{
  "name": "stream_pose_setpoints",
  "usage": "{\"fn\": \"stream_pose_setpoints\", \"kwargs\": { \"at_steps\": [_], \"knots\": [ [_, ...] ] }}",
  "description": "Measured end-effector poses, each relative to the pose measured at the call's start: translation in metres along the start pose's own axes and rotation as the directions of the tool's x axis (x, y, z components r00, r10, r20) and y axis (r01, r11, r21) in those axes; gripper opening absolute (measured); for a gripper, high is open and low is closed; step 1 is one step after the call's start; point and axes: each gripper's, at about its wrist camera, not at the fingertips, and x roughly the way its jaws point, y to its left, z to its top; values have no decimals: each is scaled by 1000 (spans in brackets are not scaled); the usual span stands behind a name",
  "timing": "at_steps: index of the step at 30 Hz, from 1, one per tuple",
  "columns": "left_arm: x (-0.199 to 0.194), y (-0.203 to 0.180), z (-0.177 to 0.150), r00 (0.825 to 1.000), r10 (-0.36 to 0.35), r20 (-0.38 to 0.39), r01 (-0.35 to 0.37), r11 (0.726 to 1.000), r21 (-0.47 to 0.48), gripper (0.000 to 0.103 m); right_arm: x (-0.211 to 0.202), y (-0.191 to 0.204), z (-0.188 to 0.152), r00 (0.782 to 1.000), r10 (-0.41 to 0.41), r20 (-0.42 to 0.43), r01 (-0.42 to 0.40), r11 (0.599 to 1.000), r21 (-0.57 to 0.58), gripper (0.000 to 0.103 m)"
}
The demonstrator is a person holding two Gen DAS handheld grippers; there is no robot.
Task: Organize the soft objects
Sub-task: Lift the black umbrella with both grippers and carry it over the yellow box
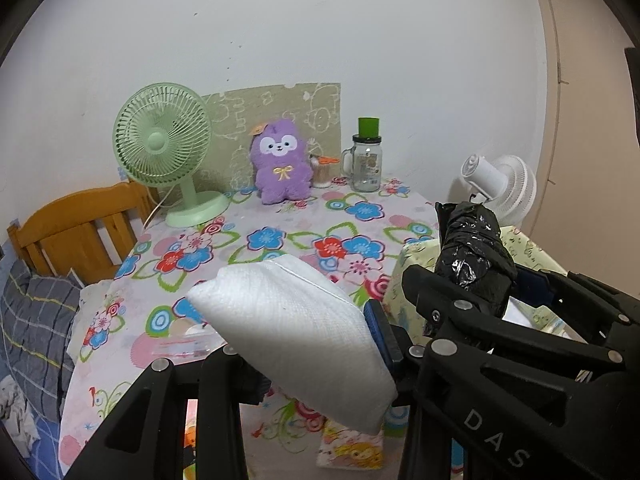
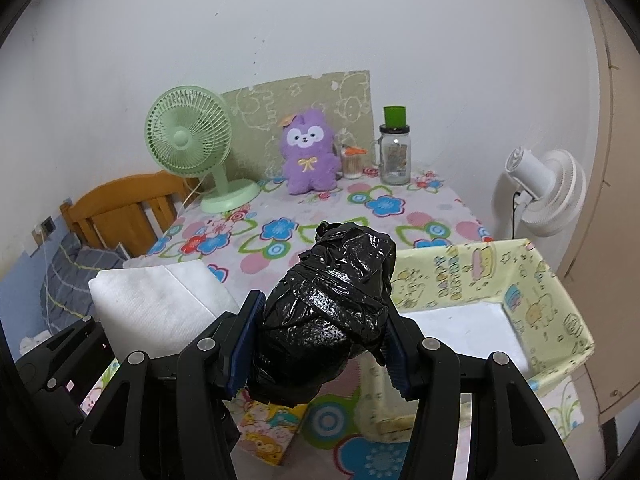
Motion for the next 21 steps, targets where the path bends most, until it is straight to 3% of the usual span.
{"fn": "stream_pose_setpoints", "kwargs": {
  "at_steps": [21],
  "knots": [
    [16,-61,29,997,-73,22,72,997,40,41,-14,-65,21,996,-72,46,72,997,12,58]
  ]
}}
